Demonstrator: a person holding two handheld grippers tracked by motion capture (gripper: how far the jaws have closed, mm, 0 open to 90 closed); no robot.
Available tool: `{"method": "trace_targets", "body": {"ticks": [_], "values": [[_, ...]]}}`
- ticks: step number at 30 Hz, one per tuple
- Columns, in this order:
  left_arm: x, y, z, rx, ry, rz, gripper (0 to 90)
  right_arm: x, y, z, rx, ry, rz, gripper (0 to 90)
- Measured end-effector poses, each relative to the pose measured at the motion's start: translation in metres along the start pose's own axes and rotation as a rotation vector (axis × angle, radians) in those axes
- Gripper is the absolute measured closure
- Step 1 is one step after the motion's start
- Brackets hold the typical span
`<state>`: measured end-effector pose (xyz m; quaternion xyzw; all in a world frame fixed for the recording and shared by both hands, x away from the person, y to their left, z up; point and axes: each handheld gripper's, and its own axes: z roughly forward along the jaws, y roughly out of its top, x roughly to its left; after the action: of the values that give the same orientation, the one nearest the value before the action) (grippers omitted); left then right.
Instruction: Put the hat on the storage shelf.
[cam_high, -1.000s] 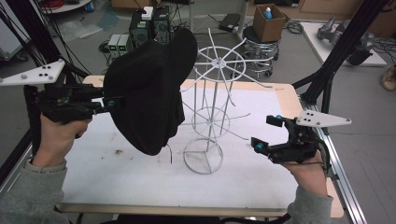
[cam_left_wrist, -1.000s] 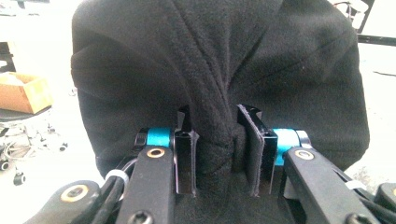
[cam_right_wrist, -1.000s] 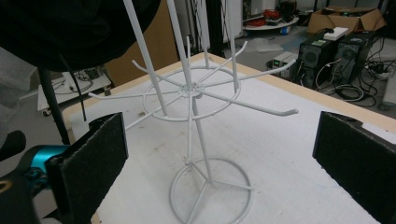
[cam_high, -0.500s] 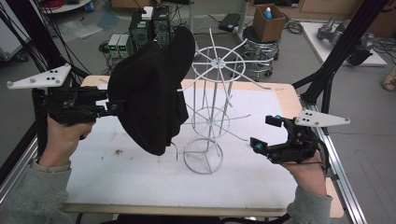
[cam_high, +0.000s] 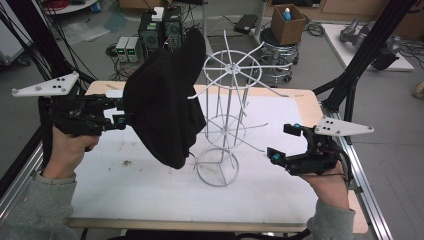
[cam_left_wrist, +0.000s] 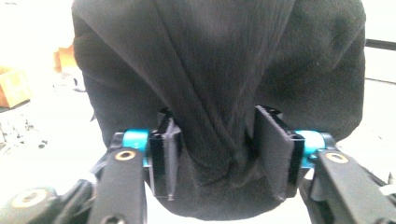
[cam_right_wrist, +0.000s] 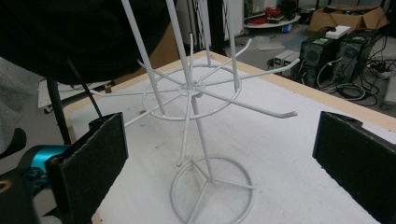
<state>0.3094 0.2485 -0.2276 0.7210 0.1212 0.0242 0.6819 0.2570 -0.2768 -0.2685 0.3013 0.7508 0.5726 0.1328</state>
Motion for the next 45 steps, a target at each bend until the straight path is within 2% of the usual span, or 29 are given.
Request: {"method": "trace_targets", "body": {"ticks": [5, 9, 11, 13, 17, 22, 27, 29, 32, 34, 41, 45], "values": [[0.001, 0.000, -0.003, 0.005, 0.001, -0.008, 45.9, 0.000, 0.000, 0.000, 0.002, 0.000, -0.002, 2.1], [0.002, 0.000, -0.007, 0.024, -0.008, 0.000, 41.4, 0.000, 0.000, 0.000, -0.001, 0.000, 0.001, 2.1], [0.002, 0.000, -0.010, 0.031, -0.022, -0.011, 31.8, 0.000, 0.000, 0.000, -0.002, -0.001, 0.000, 2.1], [0.001, 0.000, -0.013, 0.047, -0.012, -0.022, 23.2, 0.000, 0.000, 0.000, -0.002, 0.000, 0.000, 2.1], [-0.001, -0.001, -0.019, 0.075, 0.006, -0.029, 14.5, 0.000, 0.000, 0.000, 0.002, 0.001, -0.003, 2.1], [-0.008, -0.005, -0.028, 0.079, 0.024, -0.021, 13.4, 0.001, 0.000, 0.000, 0.000, 0.000, -0.008, 2.1], [-0.016, -0.014, -0.039, 0.080, 0.068, -0.005, 11.8, 0.000, 0.000, -0.004, -0.007, -0.003, -0.002, 2.1], [-0.019, -0.018, -0.044, 0.088, 0.100, -0.003, 11.0, 0.000, 0.000, -0.005, -0.013, -0.004, -0.003, 2.1], [-0.020, -0.024, -0.050, 0.089, 0.113, -0.008, 9.6, 0.000, 0.000, -0.005, -0.012, -0.005, -0.001, 2.1], [-0.021, -0.029, -0.052, 0.097, 0.138, -0.010, 8.9, 0.000, 0.000, -0.005, -0.012, -0.004, -0.004, 2.1], [-0.022, -0.042, -0.057, 0.100, 0.166, 0.008, 8.3, 0.001, 0.000, -0.003, -0.008, -0.006, -0.008, 2.1], [-0.021, -0.050, -0.059, 0.084, 0.176, -0.002, 7.6, 0.000, 0.000, -0.005, -0.013, -0.009, -0.007, 2.1]]}}
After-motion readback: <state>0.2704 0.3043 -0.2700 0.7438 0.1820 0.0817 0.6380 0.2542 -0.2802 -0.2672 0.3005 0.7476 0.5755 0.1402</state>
